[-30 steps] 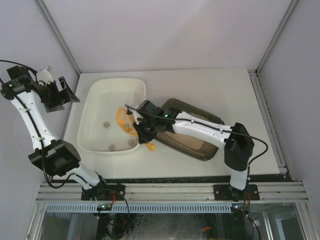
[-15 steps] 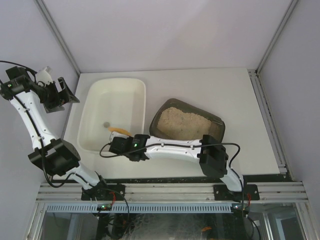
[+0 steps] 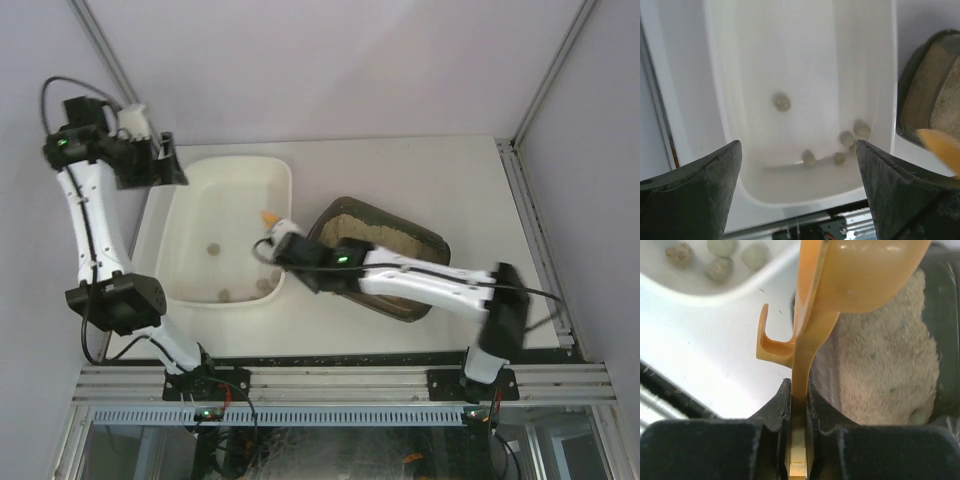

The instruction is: Clean the litter box

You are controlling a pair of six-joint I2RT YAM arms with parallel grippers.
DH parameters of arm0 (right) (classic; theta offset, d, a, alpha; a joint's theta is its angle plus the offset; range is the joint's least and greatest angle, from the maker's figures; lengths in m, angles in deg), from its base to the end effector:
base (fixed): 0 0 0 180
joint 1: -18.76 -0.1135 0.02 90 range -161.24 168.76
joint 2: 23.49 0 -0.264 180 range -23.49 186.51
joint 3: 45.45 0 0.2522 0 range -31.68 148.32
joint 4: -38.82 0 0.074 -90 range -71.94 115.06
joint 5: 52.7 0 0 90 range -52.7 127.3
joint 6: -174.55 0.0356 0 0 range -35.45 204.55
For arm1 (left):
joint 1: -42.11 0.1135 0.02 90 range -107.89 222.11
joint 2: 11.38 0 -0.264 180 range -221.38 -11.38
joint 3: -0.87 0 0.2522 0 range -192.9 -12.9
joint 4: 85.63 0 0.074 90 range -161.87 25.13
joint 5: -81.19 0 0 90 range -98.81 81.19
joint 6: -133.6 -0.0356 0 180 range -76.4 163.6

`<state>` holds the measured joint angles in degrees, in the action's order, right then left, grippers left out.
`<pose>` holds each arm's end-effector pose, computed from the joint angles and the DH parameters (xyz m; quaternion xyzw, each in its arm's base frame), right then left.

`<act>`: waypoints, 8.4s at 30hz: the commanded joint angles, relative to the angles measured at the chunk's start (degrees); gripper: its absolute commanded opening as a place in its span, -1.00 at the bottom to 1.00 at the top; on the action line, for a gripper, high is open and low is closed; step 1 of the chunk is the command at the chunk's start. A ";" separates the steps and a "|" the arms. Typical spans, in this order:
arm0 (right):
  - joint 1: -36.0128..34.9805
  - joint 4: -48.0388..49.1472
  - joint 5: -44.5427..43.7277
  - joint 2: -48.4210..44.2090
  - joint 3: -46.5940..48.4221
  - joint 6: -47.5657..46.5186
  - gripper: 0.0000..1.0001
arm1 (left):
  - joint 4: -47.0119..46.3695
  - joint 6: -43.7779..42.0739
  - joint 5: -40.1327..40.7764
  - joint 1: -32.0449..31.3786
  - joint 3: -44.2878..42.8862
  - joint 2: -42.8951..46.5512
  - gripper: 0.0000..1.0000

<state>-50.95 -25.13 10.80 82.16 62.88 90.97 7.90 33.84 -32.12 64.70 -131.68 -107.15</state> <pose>0.1515 0.3641 0.2867 -0.4463 0.8326 -0.0259 0.3270 0.2889 0.1049 0.4379 -0.0474 0.9390 -0.1079 0.3230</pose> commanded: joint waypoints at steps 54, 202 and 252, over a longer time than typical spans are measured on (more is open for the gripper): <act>11.33 1.91 3.41 -100.10 -54.82 57.98 -1.00 | -36.25 -22.66 1.23 -67.86 -21.24 -48.37 -0.99; 47.66 51.62 73.80 -15.80 -49.25 69.53 -1.00 | -44.63 13.15 -26.36 -48.08 8.34 -34.45 0.97; 38.29 77.94 79.61 -3.67 -50.79 54.37 -1.00 | -57.49 17.58 -28.02 -48.08 38.28 -17.41 0.93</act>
<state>-9.93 31.78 87.15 75.78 13.51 143.88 -56.12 48.53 -55.72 18.08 -96.09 -125.59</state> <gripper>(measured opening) 0.069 0.968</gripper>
